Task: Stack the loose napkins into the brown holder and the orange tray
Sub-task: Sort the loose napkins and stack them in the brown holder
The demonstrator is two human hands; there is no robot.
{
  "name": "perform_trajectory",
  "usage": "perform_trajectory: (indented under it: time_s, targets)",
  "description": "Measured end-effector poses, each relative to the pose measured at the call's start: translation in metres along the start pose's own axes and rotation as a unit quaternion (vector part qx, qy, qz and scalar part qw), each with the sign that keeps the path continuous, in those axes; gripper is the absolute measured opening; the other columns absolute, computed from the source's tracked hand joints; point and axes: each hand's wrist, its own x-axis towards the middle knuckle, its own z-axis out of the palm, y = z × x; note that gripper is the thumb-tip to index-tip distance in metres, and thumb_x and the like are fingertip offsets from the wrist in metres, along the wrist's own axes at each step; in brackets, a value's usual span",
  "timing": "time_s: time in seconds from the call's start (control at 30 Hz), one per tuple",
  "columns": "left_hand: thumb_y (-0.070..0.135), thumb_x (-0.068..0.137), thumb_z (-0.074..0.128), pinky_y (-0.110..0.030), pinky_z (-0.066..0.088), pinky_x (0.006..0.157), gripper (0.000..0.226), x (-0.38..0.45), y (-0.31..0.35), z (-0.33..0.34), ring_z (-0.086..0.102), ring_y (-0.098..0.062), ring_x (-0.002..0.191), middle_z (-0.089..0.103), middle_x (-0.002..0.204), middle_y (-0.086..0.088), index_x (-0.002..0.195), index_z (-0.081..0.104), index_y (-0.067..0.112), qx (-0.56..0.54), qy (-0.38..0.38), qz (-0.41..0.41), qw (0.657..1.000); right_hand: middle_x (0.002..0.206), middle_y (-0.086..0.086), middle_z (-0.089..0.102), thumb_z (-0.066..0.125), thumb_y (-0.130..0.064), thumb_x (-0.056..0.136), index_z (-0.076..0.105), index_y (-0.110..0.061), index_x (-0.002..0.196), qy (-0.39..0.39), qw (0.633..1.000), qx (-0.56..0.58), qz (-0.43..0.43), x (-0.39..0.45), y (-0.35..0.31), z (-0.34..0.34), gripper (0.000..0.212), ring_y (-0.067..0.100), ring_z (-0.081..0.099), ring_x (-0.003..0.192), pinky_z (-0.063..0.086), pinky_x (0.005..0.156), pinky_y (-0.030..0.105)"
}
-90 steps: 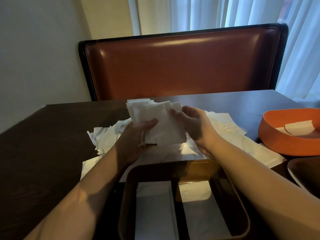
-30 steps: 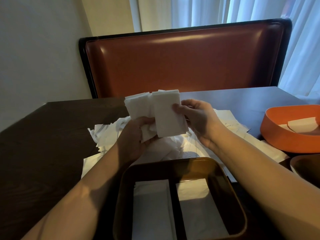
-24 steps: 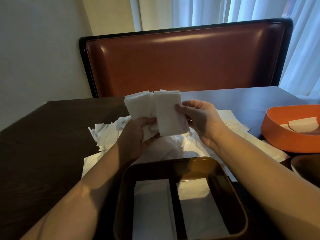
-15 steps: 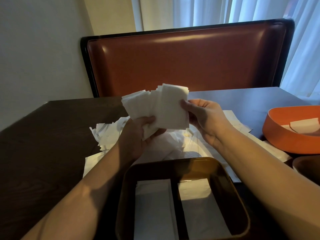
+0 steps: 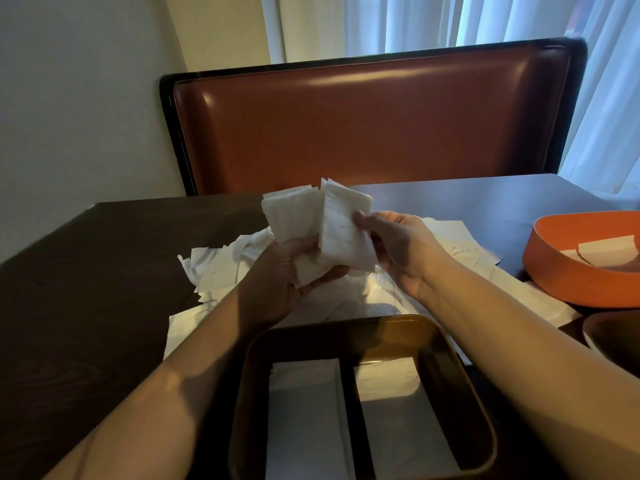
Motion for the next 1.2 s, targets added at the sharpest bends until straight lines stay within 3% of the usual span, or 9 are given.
perform_trajectory:
  time_s: [0.2, 0.33, 0.53, 0.67, 0.77, 0.83, 0.93, 1.03, 1.2]
  targets:
    - [0.035, 0.097, 0.053, -0.037, 0.060, 0.058, 0.023, 0.007, 0.001, -0.008, 0.069, -0.025, 0.089, 0.071, 0.101, -0.010, 0.110, 0.059, 0.018, -0.007, 0.093, -0.028, 0.995, 0.098, 0.011, 0.071, 0.063, -0.009, 0.092, 0.064, 0.002, 0.115, -0.066, 0.994, 0.055, -0.066, -0.002, -0.013, -0.006, 0.026, 0.020, 0.070, 0.089, 0.062, 0.073, 0.031]
    - [0.055, 0.095, 0.042, -0.039, 0.061, 0.068, 0.048, 0.008, 0.002, -0.008, 0.068, -0.027, 0.102, 0.071, 0.115, -0.010, 0.123, 0.058, 0.019, -0.015, 0.043, -0.054, 0.998, 0.103, 0.010, 0.070, 0.064, -0.011, 0.089, 0.061, -0.004, 0.117, -0.160, 0.981, 0.080, -0.068, -0.001, -0.013, -0.001, 0.030, 0.021, 0.069, 0.089, 0.060, 0.080, 0.032]
    - [0.070, 0.092, 0.019, -0.040, 0.060, 0.068, 0.068, 0.007, -0.002, -0.010, 0.071, -0.026, 0.092, 0.073, 0.104, -0.008, 0.118, 0.062, 0.024, -0.007, -0.031, -0.045, 0.998, 0.100, 0.012, 0.074, 0.078, -0.014, 0.081, 0.065, -0.009, 0.097, -0.039, 0.980, -0.131, -0.147, 0.007, 0.009, 0.008, 0.021, 0.027, 0.072, 0.095, 0.060, 0.082, 0.045]
    - [0.045, 0.081, 0.054, -0.041, 0.061, 0.070, 0.045, 0.006, -0.003, -0.011, 0.072, -0.023, 0.090, 0.074, 0.098, -0.009, 0.117, 0.058, 0.018, 0.031, -0.014, -0.032, 0.999, 0.099, 0.013, 0.072, 0.079, -0.016, 0.081, 0.064, -0.010, 0.094, -0.026, 0.970, -0.160, -0.180, 0.009, 0.014, 0.011, 0.020, 0.025, 0.071, 0.093, 0.062, 0.077, 0.040]
    - [0.030, 0.093, 0.054, -0.031, 0.059, 0.069, 0.016, 0.007, -0.006, -0.008, 0.072, -0.011, 0.075, 0.075, 0.082, -0.001, 0.105, 0.058, 0.020, 0.066, 0.034, 0.018, 0.997, 0.102, 0.011, 0.070, 0.080, -0.041, 0.074, 0.062, -0.012, 0.102, -0.011, 0.965, -0.209, -0.159, 0.011, 0.011, 0.012, 0.044, 0.024, 0.069, 0.095, 0.061, 0.078, 0.040]
    - [0.036, 0.099, 0.049, -0.031, 0.059, 0.071, 0.025, 0.010, -0.003, -0.008, 0.073, -0.013, 0.080, 0.076, 0.086, -0.001, 0.108, 0.060, 0.015, 0.071, 0.079, 0.081, 0.991, 0.105, 0.009, 0.068, 0.073, -0.052, 0.067, 0.061, -0.013, 0.105, -0.052, 0.975, -0.196, -0.090, 0.010, 0.007, 0.015, 0.056, 0.025, 0.068, 0.099, 0.061, 0.083, 0.043]
    - [0.050, 0.099, 0.048, -0.032, 0.059, 0.077, 0.047, 0.018, -0.005, -0.009, 0.073, -0.016, 0.092, 0.069, 0.116, -0.009, 0.118, 0.058, 0.009, 0.111, 0.135, 0.135, 0.975, 0.103, 0.009, 0.069, 0.073, -0.038, 0.075, 0.065, -0.012, 0.104, -0.155, 0.976, -0.150, -0.024, 0.004, 0.004, 0.019, 0.040, 0.022, 0.070, 0.098, 0.060, 0.086, 0.041]
    - [0.040, 0.098, 0.054, -0.026, 0.058, 0.067, 0.026, 0.018, -0.005, -0.010, 0.072, -0.017, 0.088, 0.073, 0.099, -0.002, 0.109, 0.061, 0.018, 0.164, 0.146, 0.169, 0.961, 0.090, 0.005, 0.071, 0.076, -0.012, 0.081, 0.069, -0.012, 0.095, -0.171, 0.962, -0.181, -0.111, 0.007, 0.009, 0.018, 0.015, 0.014, 0.071, 0.082, 0.061, 0.076, 0.030]
    - [0.003, 0.088, 0.060, -0.029, 0.052, 0.075, 0.020, 0.019, 0.006, -0.030, 0.066, -0.011, 0.084, 0.071, 0.089, 0.006, 0.105, 0.064, 0.015, 0.225, 0.177, 0.266, 0.921, 0.092, -0.003, 0.070, 0.081, -0.007, 0.078, 0.068, -0.010, 0.105, -0.075, 0.878, -0.281, -0.381, 0.026, 0.012, 0.008, 0.030, 0.004, 0.070, 0.083, 0.057, 0.072, 0.021]
